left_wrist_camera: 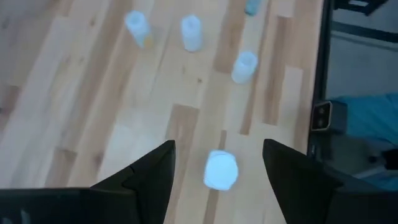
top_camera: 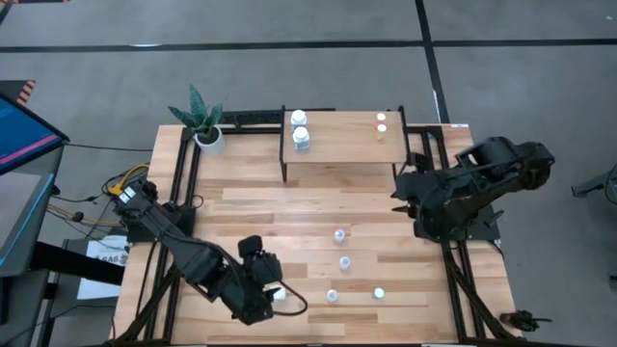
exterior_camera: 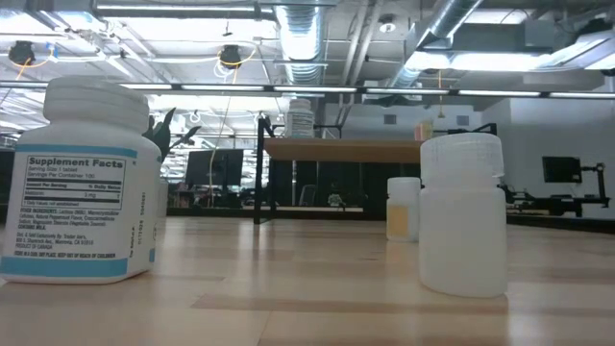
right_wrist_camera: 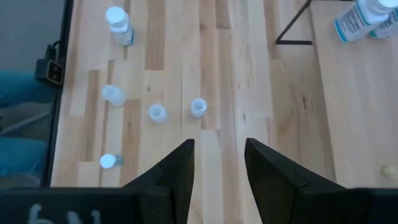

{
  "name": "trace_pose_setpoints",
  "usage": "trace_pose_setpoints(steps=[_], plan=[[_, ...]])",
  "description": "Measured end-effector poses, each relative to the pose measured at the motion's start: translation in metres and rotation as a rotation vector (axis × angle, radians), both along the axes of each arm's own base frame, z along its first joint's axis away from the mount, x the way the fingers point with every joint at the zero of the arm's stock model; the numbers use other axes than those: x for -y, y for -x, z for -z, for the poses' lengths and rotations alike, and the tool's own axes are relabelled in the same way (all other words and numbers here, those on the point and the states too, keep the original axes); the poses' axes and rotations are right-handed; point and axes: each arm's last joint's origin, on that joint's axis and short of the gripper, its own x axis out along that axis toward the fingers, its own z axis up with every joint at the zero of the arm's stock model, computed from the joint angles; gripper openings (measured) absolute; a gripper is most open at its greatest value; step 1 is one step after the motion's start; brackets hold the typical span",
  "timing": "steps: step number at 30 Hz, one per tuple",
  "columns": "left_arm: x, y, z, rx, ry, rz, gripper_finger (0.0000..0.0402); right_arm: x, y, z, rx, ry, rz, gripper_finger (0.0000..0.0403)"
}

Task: Pick and place medicine bottles onto shelf by color
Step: Put the white pill bottle on the shelf aligned with the other white pill bottle on the shelf

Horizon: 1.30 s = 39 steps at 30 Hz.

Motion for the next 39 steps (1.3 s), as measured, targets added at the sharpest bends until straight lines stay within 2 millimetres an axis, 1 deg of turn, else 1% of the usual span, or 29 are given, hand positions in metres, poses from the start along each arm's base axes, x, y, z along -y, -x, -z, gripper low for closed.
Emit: trace_pose_setpoints(steps=[4, 7, 12, 16, 18, 23, 30, 33, 39], plan=[[0.008, 0.001, 0.027, -0.024, -0.016, 0.025, 0.0229, -0.003, 0.001, 0.0, 0.0, 0.0, -0.014, 0.0163], [0.009, 0.002, 0.049, -0.058, -0.015, 0.05, 0.0229, -0.003, 0.002, 0.0, 0.002, 0.0, -0.015, 0.0163], [0.012, 0.004, 0.079, -0.126, 0.05, 0.091, 0.0229, -0.002, 0.001, 0.0, 0.002, 0.002, -0.014, 0.0163], [0.014, 0.008, 0.098, -0.155, 0.085, 0.118, 0.0229, -0.002, 0.001, 0.0, 0.002, 0.008, -0.019, 0.0163], [0.012, 0.011, 0.107, -0.185, 0.073, 0.12, 0.0229, -0.002, 0.001, 0.0, 0.002, 0.008, -0.019, 0.0163], [0.009, 0.015, 0.118, -0.213, 0.048, 0.126, 0.0229, -0.002, 0.001, 0.0, 0.002, 0.008, -0.019, 0.0163], [0.008, 0.015, 0.124, -0.193, 0.03, 0.145, 0.0229, -0.002, 0.001, 0.0, 0.002, 0.008, -0.019, 0.0163], [0.008, 0.016, 0.133, -0.181, 0.046, 0.149, 0.0229, -0.002, 0.001, 0.0, 0.002, 0.008, -0.019, 0.0163], [0.008, 0.013, 0.139, -0.103, 0.024, 0.152, 0.0229, -0.002, 0.001, 0.0, 0.002, 0.008, -0.019, 0.0163]])
